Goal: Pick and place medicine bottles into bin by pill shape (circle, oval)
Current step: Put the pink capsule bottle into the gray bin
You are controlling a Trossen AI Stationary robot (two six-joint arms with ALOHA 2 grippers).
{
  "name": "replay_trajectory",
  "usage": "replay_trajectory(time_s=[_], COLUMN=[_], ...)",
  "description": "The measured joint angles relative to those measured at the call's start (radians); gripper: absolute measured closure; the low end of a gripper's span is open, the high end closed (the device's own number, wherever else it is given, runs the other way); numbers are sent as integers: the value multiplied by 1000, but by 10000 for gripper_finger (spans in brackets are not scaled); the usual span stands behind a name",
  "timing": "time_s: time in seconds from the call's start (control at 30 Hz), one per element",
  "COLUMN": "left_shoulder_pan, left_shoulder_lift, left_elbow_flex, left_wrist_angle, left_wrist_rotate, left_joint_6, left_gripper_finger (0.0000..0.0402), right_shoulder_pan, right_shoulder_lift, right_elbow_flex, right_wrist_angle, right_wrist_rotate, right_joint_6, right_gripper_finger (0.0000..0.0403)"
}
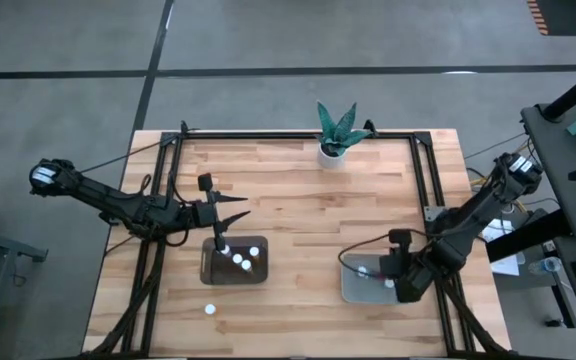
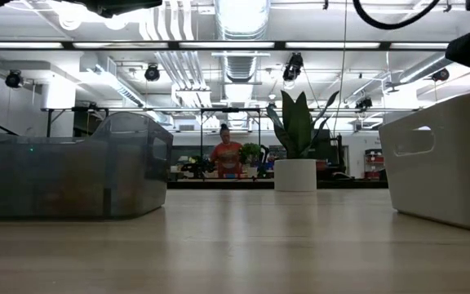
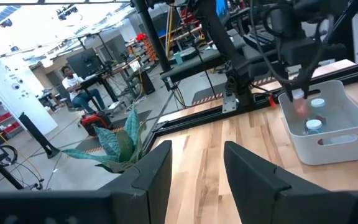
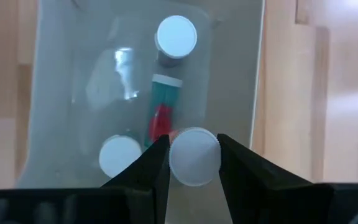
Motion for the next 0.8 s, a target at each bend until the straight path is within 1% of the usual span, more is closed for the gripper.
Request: replay_trajectory(time_s=[0.27, 0.8], left_shoulder_pan=[0, 1], left_shoulder_lift=[0, 0], left_elbow_flex=[0, 0], left_wrist_angle=[-2, 0], left_wrist_rotate=[0, 0], left_joint_6=[0, 0], left_gripper_finger=[272, 272], right_shoulder_pan=[58, 63], right_shoulder_lift=[57, 145], right_elbow_flex=[-11, -14], right_wrist_angle=[-2, -2], right_wrist_rotate=[90, 93], right_joint_6=[23, 24], right_gripper_finger=[297, 294])
